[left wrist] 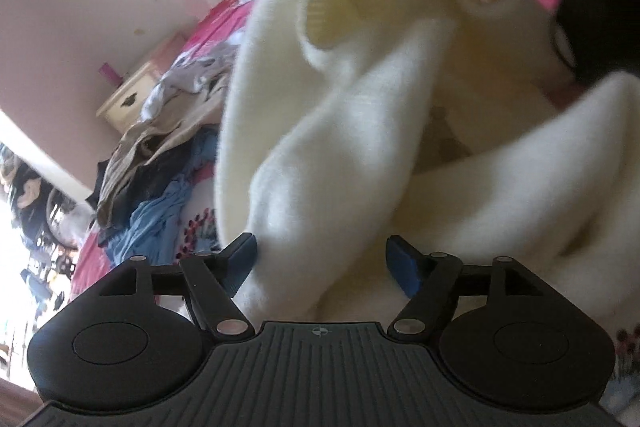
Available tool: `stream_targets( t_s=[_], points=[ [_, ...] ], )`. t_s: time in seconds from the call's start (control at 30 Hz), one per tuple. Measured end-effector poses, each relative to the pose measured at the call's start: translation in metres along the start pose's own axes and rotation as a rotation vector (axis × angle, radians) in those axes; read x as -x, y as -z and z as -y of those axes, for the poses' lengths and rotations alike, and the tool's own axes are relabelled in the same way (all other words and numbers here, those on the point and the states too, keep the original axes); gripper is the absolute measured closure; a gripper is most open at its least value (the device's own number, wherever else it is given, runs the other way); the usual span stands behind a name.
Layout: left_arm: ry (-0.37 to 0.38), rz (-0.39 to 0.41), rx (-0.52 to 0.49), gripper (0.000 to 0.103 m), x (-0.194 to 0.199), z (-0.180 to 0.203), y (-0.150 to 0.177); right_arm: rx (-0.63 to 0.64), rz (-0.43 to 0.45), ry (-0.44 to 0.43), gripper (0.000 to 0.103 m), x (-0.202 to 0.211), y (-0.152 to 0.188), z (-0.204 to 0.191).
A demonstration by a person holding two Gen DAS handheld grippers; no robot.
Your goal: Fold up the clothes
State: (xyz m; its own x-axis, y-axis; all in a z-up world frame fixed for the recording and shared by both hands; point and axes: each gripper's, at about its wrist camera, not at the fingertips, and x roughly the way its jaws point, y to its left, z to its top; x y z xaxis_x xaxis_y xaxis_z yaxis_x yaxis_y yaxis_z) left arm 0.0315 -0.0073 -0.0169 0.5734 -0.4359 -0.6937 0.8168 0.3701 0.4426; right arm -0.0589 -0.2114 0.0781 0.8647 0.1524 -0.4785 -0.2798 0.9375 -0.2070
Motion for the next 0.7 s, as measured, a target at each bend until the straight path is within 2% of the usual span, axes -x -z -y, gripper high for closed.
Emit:
stream_targets(
  t_s=[0.07,0.1,0.17,0.23,0.27,0.3,0.4,0.53,0.6,0.7],
  points=[
    [0.008,0.011,0.107,0.040,0.001,-0.013,-0.002,0.001,0.003,0.001,0.096,-0.003,0.000,0.001],
    [0.014,0.020,0.173,0.047,0.001,-0.021,-0.002,-0.005,0.004,0.000,0.096,-0.003,0.001,0.002],
    [0.015,0.032,0.275,0.056,0.002,-0.032,-0.002,-0.019,0.007,-0.002,0.096,-0.005,0.002,0.005],
    [-0.016,0.038,0.322,0.069,-0.001,-0.036,-0.004,-0.036,0.012,-0.001,0.096,-0.007,0.003,0.007],
    [-0.038,0.046,0.340,0.082,-0.001,-0.036,-0.006,-0.045,0.016,0.002,0.096,-0.008,0.004,0.008],
    [-0.059,0.059,0.362,0.090,-0.001,-0.036,-0.008,-0.053,0.021,0.006,0.096,-0.009,0.003,0.009],
    [-0.129,0.122,0.463,0.096,0.011,-0.041,-0.013,-0.086,0.046,0.021,0.096,-0.009,0.000,0.013],
    [-0.167,0.184,0.645,0.097,0.043,-0.063,-0.012,-0.111,0.116,0.040,0.096,0.002,-0.009,0.019],
    [-0.197,0.222,0.708,0.097,0.071,-0.072,-0.013,-0.122,0.167,0.039,0.096,0.012,-0.019,0.022],
    [-0.264,0.284,0.747,0.097,0.117,-0.081,-0.021,-0.121,0.250,0.026,0.096,0.029,-0.034,0.022]
  ],
)
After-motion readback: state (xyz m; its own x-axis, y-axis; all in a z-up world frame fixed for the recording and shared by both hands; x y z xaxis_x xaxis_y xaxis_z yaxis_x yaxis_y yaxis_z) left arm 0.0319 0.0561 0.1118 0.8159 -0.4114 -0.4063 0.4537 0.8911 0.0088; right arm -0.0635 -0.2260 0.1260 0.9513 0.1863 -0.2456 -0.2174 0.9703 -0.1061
